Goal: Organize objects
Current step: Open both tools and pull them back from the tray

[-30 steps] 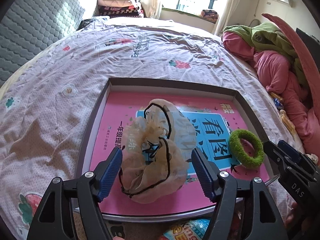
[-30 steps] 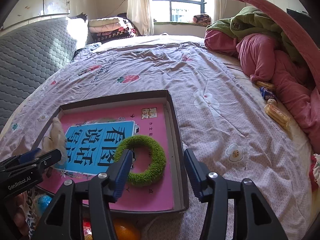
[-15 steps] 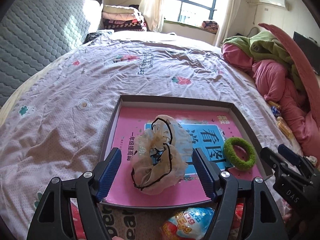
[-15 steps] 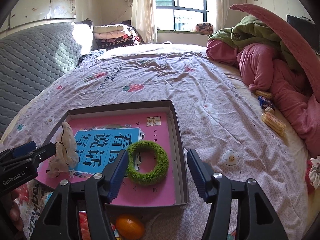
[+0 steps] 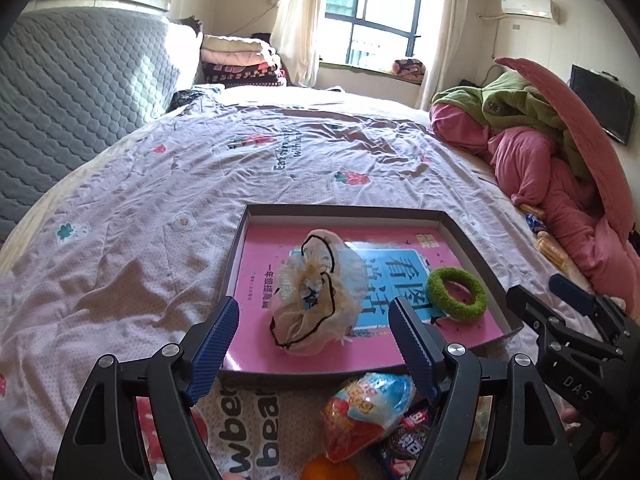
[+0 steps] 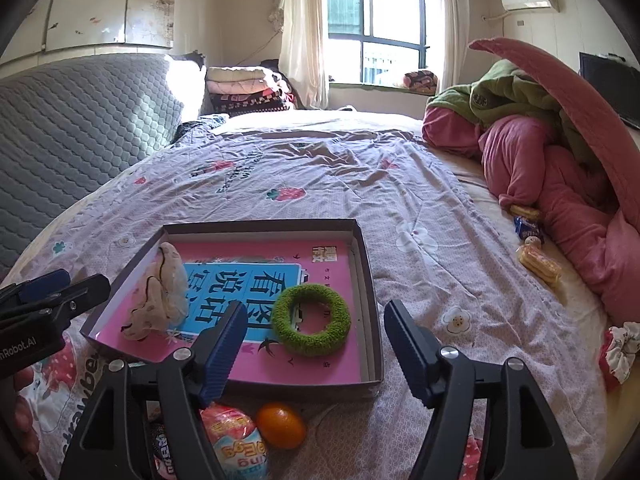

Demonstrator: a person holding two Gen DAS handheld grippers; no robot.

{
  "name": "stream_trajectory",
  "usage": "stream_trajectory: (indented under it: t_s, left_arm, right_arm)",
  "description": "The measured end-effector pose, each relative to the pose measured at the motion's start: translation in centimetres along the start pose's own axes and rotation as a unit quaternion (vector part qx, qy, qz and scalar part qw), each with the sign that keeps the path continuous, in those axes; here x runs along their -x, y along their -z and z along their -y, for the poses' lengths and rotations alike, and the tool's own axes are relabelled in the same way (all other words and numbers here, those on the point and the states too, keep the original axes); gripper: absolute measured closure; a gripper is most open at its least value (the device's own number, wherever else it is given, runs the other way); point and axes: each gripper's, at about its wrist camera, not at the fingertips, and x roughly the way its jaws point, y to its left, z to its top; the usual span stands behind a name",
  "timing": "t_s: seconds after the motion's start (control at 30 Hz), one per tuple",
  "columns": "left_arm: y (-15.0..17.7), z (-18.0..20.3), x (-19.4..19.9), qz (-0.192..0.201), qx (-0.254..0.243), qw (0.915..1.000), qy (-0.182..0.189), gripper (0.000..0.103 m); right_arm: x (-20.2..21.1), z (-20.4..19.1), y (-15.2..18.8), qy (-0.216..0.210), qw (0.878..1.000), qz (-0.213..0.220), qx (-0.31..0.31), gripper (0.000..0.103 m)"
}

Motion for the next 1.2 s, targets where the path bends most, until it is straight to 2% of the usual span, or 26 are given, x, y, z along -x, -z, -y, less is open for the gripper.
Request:
stream_trajectory:
  t_s: [0.17,0.4,0.47,1.0,1.2]
  left_arm:
    - [1.4,0.4,1.1,0.007,-0.019,0.9996,-0.019,0.025]
    - [2.7,0.0,2.2,-0.001,-0.02,0.9998,-0.007,0.025]
    - [3.0,-0.1,2.5,-0.001,-0.026,0.9996,-0.015,0.025]
    - [4.2,0.1,4.4,-0.003,-0.039,0.9982,-0.045,0.025]
    - [4.6,0.4,4.9,-0.01,-0.041,0.9981,-0.044,0.025]
  right_arm:
    - [1.1,-0.7,0.5,-0.013,1.0,0.005,0.01,0.028]
    - [2.3,-1.0,1.4,-0.017,1.0,0.008,0.022,0.027]
    - [2.7,-0.9,1.5,-0.017,1.0,0.01,0.022,0.027]
    - [4.1,-2.0,2.8,-0.028,0.999,0.015,0.031,0.023]
    - [4.7,-2.4,3.9,-0.035,0.999,0.006,0.033,0.022]
